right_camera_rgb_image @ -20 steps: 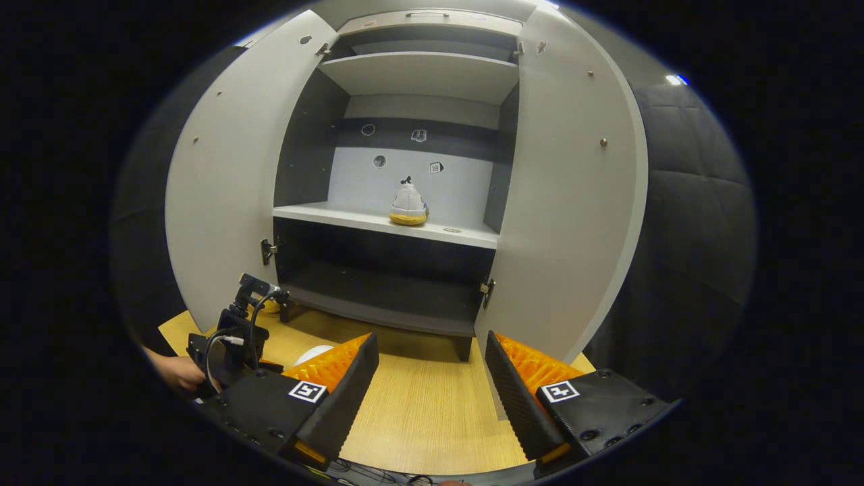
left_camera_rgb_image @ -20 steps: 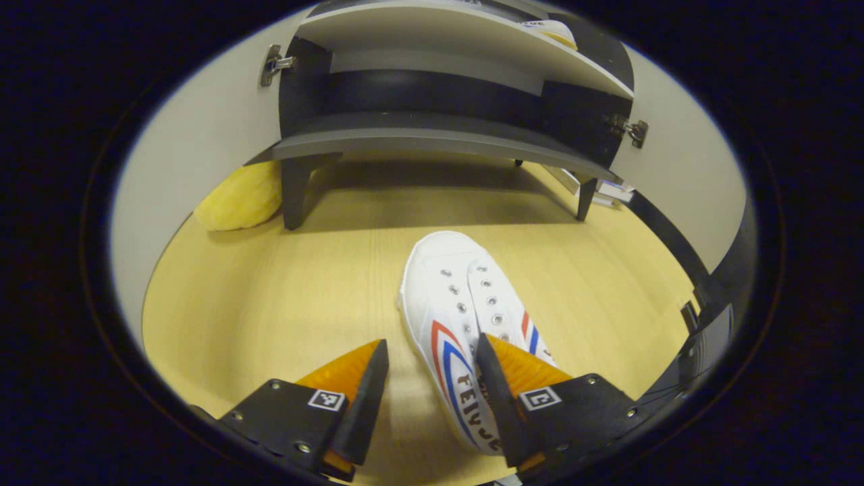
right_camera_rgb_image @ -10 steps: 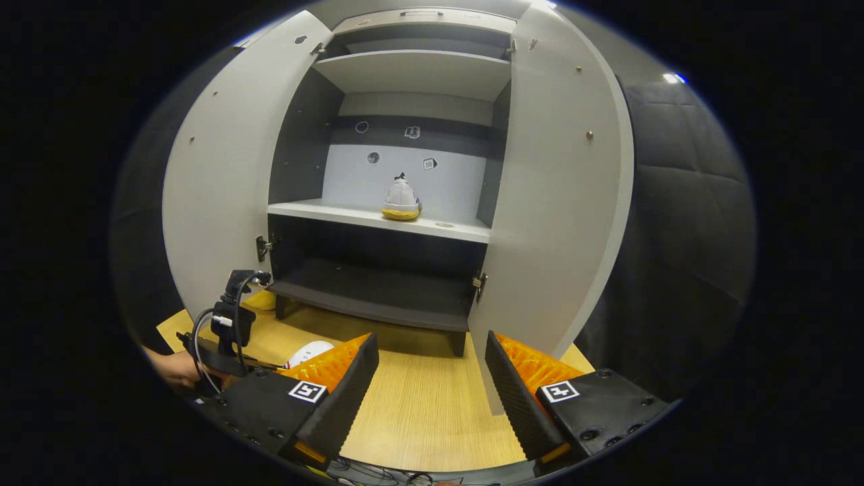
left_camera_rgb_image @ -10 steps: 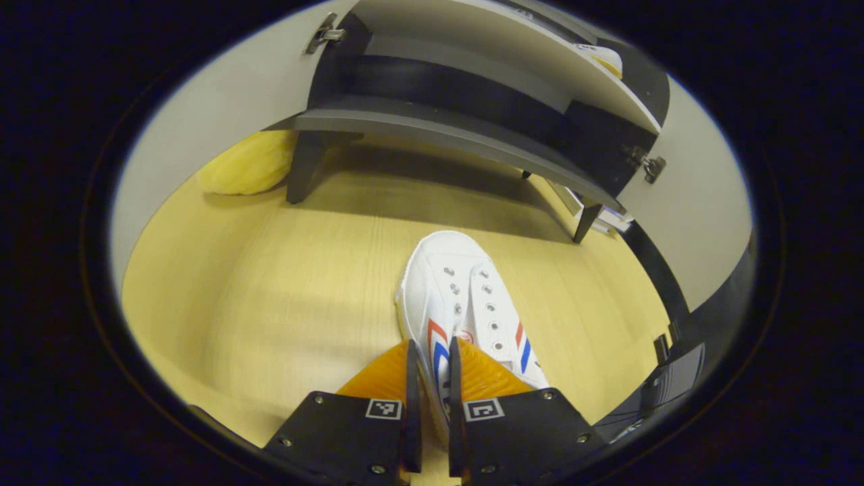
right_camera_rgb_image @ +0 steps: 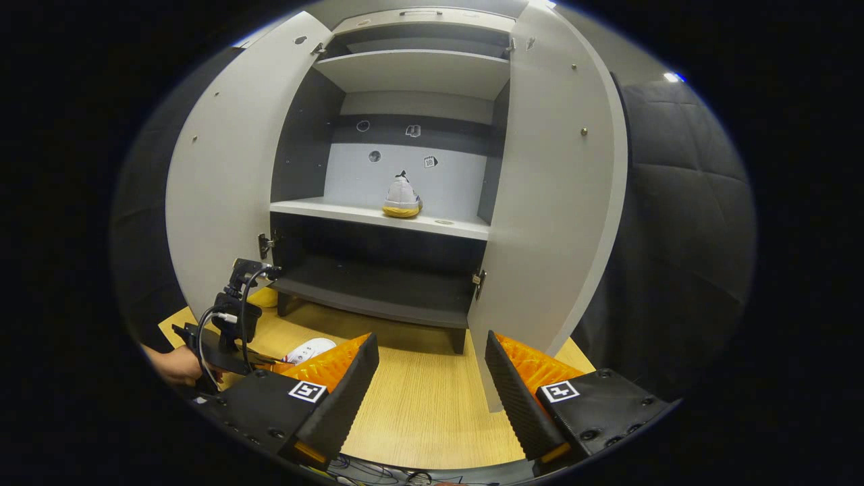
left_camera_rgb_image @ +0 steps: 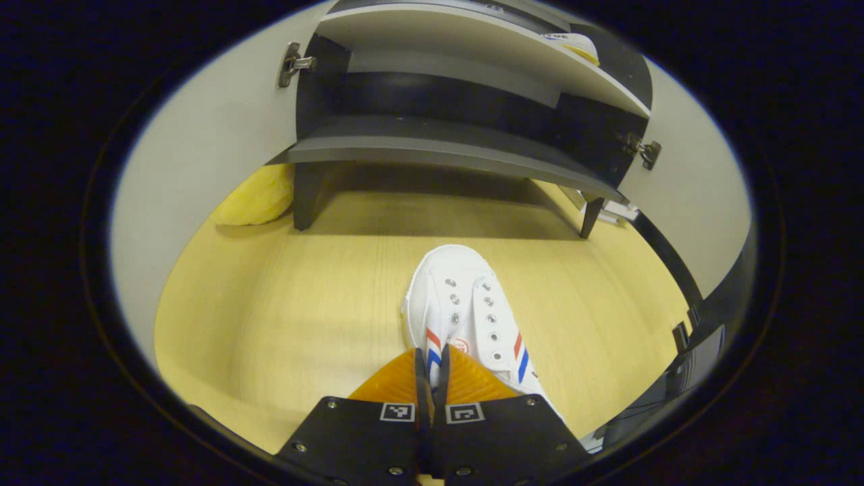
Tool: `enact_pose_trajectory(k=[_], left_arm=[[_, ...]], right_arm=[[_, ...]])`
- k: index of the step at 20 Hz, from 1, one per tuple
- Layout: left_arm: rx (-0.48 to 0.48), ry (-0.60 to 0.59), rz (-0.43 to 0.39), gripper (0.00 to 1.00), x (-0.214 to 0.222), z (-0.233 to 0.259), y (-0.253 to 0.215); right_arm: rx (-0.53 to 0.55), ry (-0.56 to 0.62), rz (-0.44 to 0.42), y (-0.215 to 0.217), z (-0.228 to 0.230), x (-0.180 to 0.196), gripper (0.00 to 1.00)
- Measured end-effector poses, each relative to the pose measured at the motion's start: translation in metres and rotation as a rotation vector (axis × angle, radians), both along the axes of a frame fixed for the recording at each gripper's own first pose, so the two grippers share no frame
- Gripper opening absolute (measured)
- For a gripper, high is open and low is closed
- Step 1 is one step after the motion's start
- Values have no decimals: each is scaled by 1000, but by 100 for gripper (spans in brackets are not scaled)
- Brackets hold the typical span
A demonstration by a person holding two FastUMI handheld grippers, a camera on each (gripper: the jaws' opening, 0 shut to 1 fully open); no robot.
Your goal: Grab one shoe with the right hand and put it into the shoe cabinet, grab the other shoe with the left hand and put it into the shoe cabinet; then close the right door with the right hand and the left door with the left hand.
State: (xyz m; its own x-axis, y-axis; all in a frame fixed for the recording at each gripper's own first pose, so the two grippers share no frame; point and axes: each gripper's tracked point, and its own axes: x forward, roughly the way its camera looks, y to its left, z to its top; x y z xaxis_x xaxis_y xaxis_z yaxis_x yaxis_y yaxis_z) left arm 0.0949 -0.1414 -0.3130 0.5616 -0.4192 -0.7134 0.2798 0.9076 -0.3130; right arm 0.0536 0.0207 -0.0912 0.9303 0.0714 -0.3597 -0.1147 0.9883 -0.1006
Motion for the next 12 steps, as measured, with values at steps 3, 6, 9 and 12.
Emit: enact_pose_trajectory(k=[3, 6, 9, 12], left_arm=[[-15, -47, 2, 2, 10, 21, 10], [-39, -111, 14, 2, 16, 52, 25], [-46, -182, 12, 0, 26, 82, 37], [-61, -246, 13, 0, 24, 88, 38]], right_arm=[[3, 4, 2, -1, 0, 0, 99], [7, 3, 3, -2, -1, 0, 100], [11, 3, 5, -2, -1, -1, 100], [16, 2, 13, -1, 0, 0, 100]])
